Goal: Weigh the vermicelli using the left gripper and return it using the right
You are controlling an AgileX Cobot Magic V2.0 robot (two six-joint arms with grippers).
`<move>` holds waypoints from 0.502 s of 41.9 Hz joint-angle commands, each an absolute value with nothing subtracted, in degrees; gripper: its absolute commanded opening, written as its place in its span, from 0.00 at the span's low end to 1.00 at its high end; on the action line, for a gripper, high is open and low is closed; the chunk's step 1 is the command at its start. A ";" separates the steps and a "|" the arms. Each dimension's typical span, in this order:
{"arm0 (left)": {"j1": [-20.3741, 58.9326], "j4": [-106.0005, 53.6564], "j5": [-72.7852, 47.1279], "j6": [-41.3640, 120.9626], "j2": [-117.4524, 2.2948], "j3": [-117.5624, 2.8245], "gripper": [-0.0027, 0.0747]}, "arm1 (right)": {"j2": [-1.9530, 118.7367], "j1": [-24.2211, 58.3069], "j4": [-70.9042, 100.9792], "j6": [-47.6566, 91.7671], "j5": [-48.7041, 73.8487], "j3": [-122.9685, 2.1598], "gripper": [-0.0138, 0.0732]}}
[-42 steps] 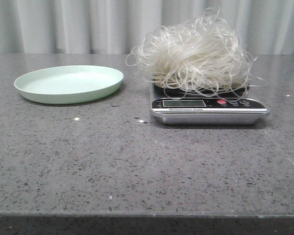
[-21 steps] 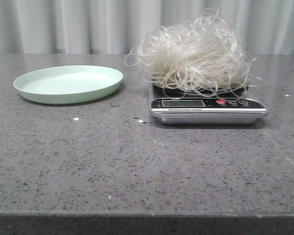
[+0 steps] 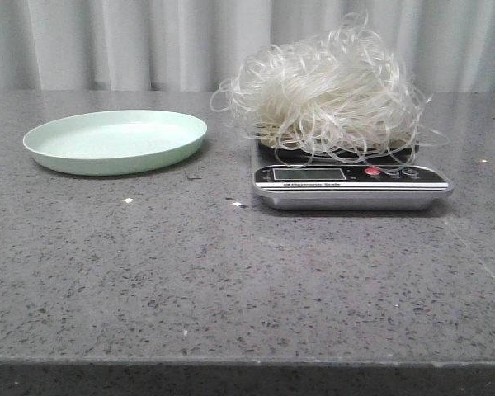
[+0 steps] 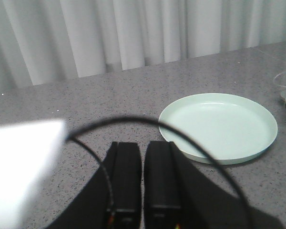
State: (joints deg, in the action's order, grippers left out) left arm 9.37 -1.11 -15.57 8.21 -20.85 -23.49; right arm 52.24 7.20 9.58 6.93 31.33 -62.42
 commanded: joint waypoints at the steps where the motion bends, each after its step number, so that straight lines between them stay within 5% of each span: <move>1: 9.62 -1.26 -10.53 7.48 -21.15 -24.99 0.21 | 57.07 10.25 11.12 11.88 33.37 -68.42 0.76; 10: 9.62 -1.26 -10.63 7.48 -21.15 -24.99 0.21 | 68.70 13.77 19.98 20.31 41.83 -76.70 0.86; 21: 9.62 -1.26 -11.63 7.48 -21.15 -24.99 0.21 | 79.98 15.79 28.47 27.19 43.54 -79.93 0.86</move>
State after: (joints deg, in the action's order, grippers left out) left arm 9.37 -1.11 -15.57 8.21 -20.85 -23.49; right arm 78.79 15.31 25.04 24.87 45.73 -77.44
